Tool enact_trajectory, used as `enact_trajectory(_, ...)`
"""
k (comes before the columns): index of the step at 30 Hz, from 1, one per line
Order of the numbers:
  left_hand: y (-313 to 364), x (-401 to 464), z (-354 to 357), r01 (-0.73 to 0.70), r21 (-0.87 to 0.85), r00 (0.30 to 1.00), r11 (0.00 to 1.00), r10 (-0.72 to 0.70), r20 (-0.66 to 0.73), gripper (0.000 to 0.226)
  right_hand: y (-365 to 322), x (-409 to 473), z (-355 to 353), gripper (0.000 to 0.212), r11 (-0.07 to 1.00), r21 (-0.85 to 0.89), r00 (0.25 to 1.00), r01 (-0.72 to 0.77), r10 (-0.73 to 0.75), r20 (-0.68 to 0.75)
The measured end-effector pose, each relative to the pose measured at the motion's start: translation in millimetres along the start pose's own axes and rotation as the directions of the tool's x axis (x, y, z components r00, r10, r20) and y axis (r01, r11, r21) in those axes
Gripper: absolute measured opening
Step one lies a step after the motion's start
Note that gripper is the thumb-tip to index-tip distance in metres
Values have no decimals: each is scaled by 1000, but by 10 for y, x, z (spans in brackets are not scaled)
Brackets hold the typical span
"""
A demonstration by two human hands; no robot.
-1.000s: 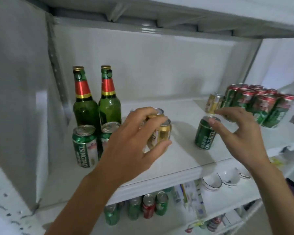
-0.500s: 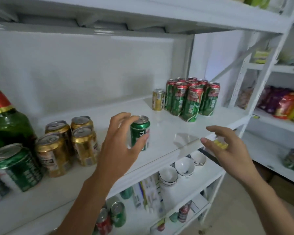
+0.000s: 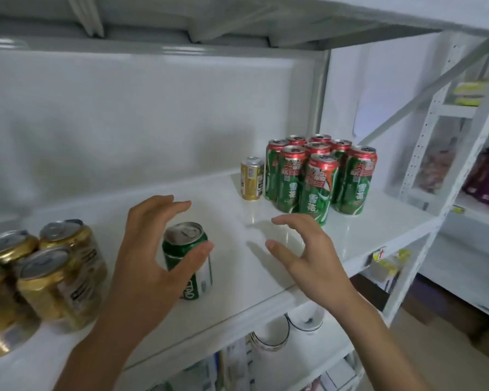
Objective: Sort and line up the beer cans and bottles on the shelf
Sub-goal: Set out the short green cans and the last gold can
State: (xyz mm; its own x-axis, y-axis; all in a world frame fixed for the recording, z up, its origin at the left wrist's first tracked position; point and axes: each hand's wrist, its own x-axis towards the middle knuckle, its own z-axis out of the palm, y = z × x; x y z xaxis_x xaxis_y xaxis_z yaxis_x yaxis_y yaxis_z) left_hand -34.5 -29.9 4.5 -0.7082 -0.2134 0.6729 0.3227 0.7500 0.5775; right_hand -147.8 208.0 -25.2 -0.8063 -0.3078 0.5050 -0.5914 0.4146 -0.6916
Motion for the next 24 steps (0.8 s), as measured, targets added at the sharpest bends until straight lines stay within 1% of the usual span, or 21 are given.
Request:
enact_trajectory(3,-81,40,108,40,9,999,999,-40,10,63,79,499,88,40,993,-69,994,94,-90,69)
enact_trajectory(6,-153,85,221,84,15,996,996,-84,27,62,148,1001,109,44,962,-216,979,167,-136,150)
enact_trajectory(8,-176,95,273,119,-6,992,993,-118,37,64,153,1310,108,51,912,-343,963,225,-153,224)
enact_trajectory(10,-193,119,311,127,1,992,992,-127,9,67,110,1615,108,59,836,-457,936,304,-173,307)
enact_trajectory(12,-203,135,328,151,13,989,988,-151,-4,68,33,1914,136,60,722,-571,899,392,-167,405)
enact_trajectory(14,-193,134,315,170,41,985,985,-171,5,71,-59,2165,208,57,584,-644,839,494,-128,529)
enact_trajectory(16,-159,118,299,183,77,983,980,-184,7,79,-114,2349,327,56,472,-664,768,580,-45,638)
enact_trajectory(18,-125,99,297,226,98,974,969,-228,2,78,-150,2463,448,53,329,-664,695,672,31,718)
enact_trajectory(20,-97,73,308,259,114,966,959,-259,-11,77,-154,2553,569,47,157,-659,657,736,68,750)
enact_trajectory(24,-62,38,336,306,107,952,946,-304,-37,73,-72,2612,768,44,-100,-629,634,771,214,743)
